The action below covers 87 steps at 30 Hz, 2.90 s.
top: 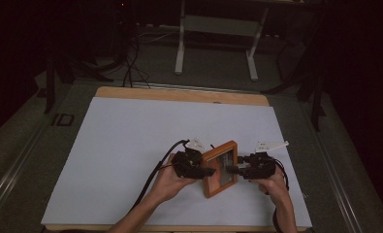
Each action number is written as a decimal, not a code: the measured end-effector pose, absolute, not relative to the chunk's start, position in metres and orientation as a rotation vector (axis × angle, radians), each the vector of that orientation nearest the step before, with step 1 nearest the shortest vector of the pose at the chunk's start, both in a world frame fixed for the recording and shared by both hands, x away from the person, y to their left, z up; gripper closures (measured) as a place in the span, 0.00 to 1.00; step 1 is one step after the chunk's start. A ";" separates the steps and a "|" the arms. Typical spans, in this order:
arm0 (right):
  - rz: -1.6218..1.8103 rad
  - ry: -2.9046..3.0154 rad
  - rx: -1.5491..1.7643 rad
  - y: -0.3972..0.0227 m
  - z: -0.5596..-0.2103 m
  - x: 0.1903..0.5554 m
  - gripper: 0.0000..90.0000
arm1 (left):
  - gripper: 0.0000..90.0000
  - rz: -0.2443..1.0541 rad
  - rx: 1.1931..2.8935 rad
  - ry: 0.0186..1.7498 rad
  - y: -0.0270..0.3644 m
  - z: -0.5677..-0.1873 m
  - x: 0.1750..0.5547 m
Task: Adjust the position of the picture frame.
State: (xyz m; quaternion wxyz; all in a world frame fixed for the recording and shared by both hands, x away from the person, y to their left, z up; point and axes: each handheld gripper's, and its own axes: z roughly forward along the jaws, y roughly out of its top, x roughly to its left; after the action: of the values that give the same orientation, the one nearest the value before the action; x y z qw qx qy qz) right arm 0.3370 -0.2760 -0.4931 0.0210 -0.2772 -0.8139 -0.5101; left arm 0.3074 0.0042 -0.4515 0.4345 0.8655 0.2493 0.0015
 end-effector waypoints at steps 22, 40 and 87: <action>-1.610 -2.610 -0.627 -0.259 -0.486 0.329 0.72 | 0.63 0.102 2.021 0.744 0.048 -0.484 0.304; -1.538 -2.631 -0.710 -0.223 -0.485 0.333 0.71 | 0.73 0.063 1.964 0.740 0.094 -0.483 0.311; -1.328 -2.362 -1.253 -0.150 -0.532 0.378 0.47 | 0.60 -0.061 1.741 1.259 0.132 -0.531 0.354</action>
State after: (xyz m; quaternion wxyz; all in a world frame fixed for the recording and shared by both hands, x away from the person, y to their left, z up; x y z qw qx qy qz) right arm 0.3779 -0.1501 -0.5322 0.0778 -0.4185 -0.7888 -0.4434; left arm 0.3538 0.1321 -0.5306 0.4760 0.7123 0.5151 -0.0249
